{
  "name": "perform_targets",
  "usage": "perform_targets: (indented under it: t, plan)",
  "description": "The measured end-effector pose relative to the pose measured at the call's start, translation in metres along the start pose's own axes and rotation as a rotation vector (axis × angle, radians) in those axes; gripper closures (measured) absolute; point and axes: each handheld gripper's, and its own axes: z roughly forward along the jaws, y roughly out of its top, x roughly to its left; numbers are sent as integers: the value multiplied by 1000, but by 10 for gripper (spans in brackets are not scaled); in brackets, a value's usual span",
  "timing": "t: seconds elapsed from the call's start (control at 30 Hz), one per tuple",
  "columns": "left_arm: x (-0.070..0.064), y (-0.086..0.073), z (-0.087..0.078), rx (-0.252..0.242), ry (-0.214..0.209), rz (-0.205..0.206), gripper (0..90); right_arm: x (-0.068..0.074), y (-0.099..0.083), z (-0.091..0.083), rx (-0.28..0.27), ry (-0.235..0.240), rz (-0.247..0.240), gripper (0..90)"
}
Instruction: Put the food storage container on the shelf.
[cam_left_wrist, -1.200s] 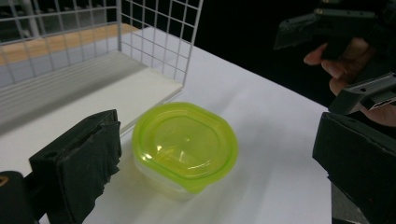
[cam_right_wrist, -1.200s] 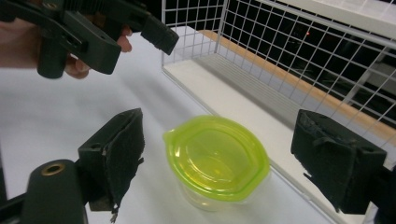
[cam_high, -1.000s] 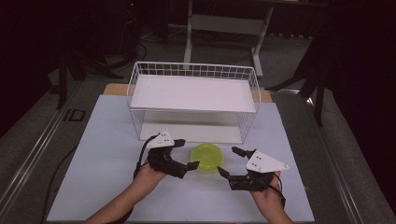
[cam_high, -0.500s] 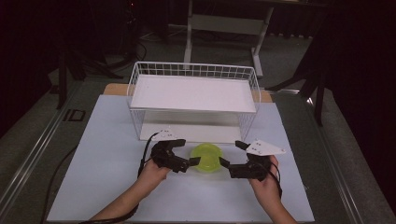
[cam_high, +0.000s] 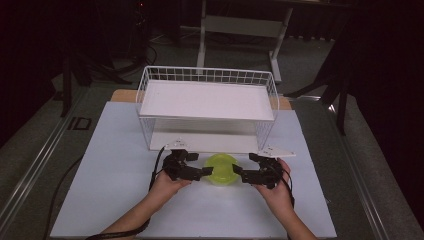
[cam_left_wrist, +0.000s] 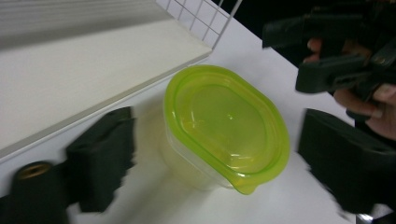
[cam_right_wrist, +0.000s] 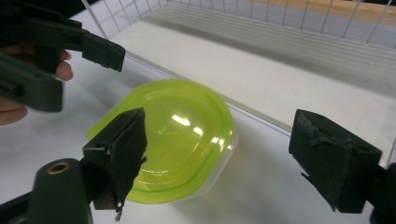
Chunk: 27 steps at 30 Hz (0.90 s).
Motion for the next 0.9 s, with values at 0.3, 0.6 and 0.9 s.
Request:
perform_targets:
  t: [0.3, 0.6, 0.9]
  plan:
    - [4, -9, 17, 77, 33, -53, 351, 0, -4, 16, 45, -35, 30, 381]
    - [-4, -9, 15, 89, 23, -46, 611, 1, -10, 16, 75, -3, 79, 613]
    - [-11, -11, 13, 103, 34, -75, 679, -2, -14, 10, 82, 18, 124, 720]
